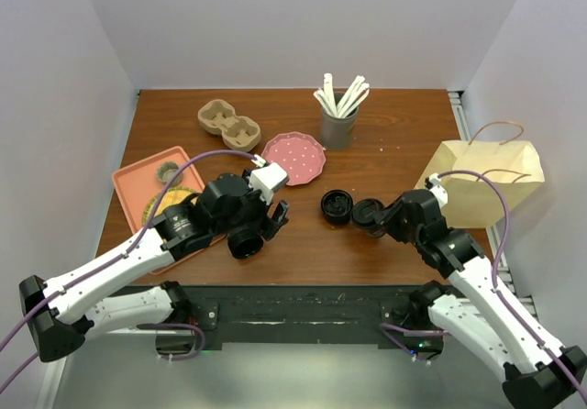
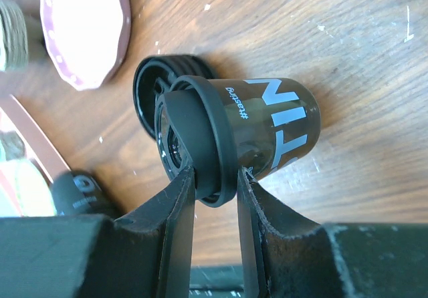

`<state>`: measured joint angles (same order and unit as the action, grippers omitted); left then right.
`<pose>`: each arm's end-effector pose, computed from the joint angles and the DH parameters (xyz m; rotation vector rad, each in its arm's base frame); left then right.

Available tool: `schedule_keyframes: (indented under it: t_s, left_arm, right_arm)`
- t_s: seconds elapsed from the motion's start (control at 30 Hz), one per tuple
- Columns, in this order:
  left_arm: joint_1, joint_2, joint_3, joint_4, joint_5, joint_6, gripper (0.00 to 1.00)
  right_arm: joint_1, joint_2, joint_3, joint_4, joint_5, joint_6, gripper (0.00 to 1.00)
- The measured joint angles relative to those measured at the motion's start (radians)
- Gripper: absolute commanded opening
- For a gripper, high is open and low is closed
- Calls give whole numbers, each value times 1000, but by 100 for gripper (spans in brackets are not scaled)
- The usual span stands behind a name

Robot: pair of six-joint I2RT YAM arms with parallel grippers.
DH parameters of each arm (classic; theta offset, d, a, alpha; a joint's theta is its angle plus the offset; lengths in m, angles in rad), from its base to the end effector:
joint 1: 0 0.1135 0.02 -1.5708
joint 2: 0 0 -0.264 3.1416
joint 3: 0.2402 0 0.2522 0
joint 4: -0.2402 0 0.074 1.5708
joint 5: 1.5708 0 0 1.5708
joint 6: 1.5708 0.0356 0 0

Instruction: Pack the takeout coffee

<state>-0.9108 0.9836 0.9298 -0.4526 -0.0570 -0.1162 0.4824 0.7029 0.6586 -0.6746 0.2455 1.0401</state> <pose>0.1349 -0.1705 0.3269 0.7897 1.9742 -0.5622 0.1348 0.0608 0.2618 0.7617 2.1896 0.5177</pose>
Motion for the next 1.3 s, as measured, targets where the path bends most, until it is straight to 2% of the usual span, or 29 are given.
schedule_keyframes:
  t_s: [0.23,0.4,0.53,0.73,0.97,1.3]
  left_arm:
    - [0,5,-3,-67,-94,92,82]
    - [0,4,-29,-119,-192,178,83]
    - [0,4,-29,-143,-231,212,83]
    - [0,4,-29,-173,-256,256,83]
    - [0,-2,-29,-186,-266,305,83]
    - [0,-3,-29,-195,-259,309,83]
  right_arm:
    - [-40,-73,-134,97,7,80,31]
    - [-60,-140,-210,150,7,152,37]
    - [-63,-204,-267,138,8,212,47]
    - [-63,-264,-280,90,33,243,48]
    - [-64,-183,-239,71,45,218,49]
    - [-64,98,-146,142,43,166,46]
